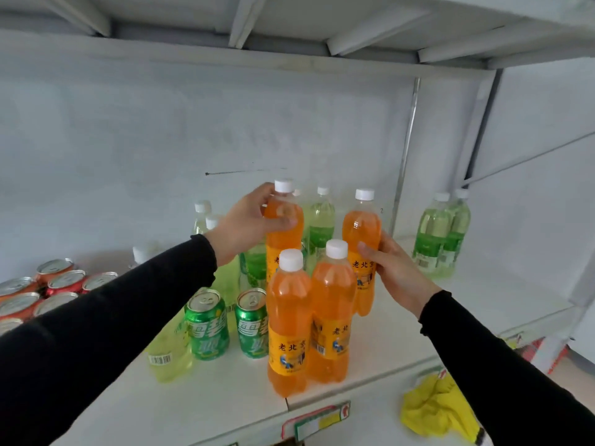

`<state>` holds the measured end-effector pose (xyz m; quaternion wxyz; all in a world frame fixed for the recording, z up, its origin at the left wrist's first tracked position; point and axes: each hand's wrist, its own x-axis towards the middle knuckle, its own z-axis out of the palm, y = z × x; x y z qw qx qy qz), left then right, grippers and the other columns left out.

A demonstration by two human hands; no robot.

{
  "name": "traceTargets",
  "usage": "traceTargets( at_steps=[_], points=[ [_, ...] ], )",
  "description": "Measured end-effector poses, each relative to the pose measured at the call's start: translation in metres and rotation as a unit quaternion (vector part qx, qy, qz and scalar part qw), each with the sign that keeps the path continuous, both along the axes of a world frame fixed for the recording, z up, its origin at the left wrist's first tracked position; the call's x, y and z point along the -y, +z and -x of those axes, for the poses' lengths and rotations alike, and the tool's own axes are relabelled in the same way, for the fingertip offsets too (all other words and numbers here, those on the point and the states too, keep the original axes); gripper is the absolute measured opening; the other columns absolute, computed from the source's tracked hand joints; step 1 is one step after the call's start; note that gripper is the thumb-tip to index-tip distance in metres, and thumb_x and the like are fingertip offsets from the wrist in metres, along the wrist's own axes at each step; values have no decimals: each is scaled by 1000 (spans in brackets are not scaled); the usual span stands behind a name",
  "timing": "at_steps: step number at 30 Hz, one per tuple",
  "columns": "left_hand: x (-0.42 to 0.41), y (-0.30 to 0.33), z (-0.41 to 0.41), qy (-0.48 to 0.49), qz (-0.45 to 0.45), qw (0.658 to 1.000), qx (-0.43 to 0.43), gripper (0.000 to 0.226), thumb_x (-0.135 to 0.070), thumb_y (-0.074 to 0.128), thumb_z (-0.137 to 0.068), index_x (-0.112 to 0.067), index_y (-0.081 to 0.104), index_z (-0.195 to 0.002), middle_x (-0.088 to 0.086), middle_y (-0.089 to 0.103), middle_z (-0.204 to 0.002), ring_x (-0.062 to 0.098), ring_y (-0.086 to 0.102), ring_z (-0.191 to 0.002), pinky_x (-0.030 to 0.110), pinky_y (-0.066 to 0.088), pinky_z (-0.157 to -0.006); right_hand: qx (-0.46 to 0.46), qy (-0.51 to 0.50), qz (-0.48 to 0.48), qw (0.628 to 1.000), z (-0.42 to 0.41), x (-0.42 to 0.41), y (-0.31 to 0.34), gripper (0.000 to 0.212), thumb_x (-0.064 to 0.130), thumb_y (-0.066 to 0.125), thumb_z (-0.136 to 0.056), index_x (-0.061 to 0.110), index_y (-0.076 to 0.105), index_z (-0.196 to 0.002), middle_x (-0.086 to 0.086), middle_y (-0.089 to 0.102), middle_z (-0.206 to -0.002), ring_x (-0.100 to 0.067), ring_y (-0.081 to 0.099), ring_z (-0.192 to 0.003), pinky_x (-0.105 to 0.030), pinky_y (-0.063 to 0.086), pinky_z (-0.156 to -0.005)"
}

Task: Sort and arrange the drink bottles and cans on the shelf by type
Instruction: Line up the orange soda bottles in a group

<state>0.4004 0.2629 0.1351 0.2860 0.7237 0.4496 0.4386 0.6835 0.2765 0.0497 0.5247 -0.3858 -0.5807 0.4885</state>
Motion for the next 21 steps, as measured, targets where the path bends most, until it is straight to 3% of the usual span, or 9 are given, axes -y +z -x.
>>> traceTargets(
  at_steps=[3,7,10,14,18,21],
  points=[
    [-8,-8,1,13,21,999,-40,45,-21,81,-83,-20,59,-122,-3,69,-118,20,64,-111,36,56,-91,28,59,4,998,14,-22,-7,56,26,70,-89,27,51,-142,0,68,-130,-24,64,-120,-37,50,-94],
    [-13,-15,5,28,51,995,-76,49,-33,85,-74,-26,60,-115,-5,68,-116,25,64,-110,52,51,-99,68,130,8,989,30,-46,-13,58,21,71,-90,35,50,-143,1,65,-134,-23,62,-124,-51,46,-108],
    [-16,-20,5,19,75,993,-93,55,-41,84,-66,-27,58,-113,-4,67,-115,27,64,-110,53,49,-101,108,181,6,977,39,-58,-13,56,22,68,-95,34,47,-145,-3,63,-136,-28,60,-126,-60,43,-109],
    [-17,-29,-1,17,76,989,-129,47,-35,82,-70,-30,52,-107,-3,66,-106,27,63,-102,45,52,-91,122,228,7,966,42,-64,-12,56,19,68,-96,31,46,-146,-7,62,-137,-30,59,-127,-60,42,-109],
    [-13,-26,-2,23,85,986,-143,47,-37,82,-72,-30,51,-106,-1,67,-107,32,63,-104,49,53,-90,133,249,8,959,39,-64,-12,53,20,66,-98,30,45,-146,-6,62,-137,-27,59,-128,-57,43,-110],
    [-13,-18,0,13,105,986,-127,40,-36,82,-78,-24,57,-107,2,68,-108,23,66,-95,40,55,-84,154,248,3,956,39,-62,-7,52,22,66,-98,30,46,-145,-1,64,-135,-22,62,-125,-49,49,-106]
  ],
)
